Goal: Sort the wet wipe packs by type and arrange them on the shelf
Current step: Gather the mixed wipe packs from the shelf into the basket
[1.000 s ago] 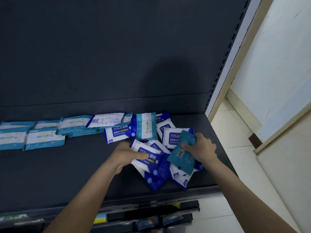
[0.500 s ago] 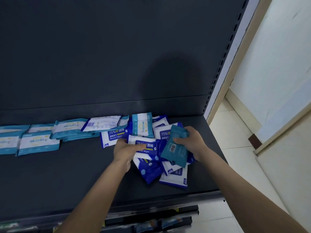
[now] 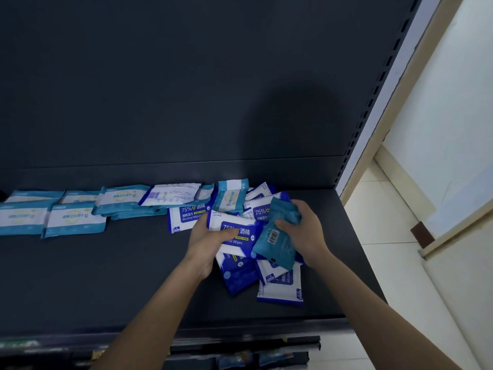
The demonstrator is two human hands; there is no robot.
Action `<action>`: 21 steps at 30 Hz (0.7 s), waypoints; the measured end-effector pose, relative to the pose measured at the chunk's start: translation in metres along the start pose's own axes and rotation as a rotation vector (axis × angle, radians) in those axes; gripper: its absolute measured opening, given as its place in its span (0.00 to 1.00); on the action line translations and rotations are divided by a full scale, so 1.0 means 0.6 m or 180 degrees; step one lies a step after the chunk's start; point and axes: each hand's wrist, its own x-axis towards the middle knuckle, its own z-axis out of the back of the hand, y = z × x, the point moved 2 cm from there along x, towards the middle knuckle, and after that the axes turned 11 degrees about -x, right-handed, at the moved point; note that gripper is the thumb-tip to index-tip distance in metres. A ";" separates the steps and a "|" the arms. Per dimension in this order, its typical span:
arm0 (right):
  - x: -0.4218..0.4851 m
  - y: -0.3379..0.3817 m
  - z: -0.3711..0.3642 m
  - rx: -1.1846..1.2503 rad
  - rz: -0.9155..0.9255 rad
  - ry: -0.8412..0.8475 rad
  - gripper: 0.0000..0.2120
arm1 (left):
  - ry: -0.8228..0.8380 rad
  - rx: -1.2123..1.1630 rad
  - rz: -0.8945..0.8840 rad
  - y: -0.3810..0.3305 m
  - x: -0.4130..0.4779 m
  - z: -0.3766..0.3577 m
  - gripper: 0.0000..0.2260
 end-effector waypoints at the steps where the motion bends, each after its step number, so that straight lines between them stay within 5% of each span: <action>1: 0.000 0.002 0.001 0.0021 0.0036 -0.0006 0.21 | -0.0003 0.0022 -0.0045 -0.002 -0.002 -0.001 0.22; 21: -0.001 0.155 -0.010 0.0227 0.1108 0.0225 0.18 | -0.0338 -0.0470 -0.0847 -0.095 -0.084 0.029 0.16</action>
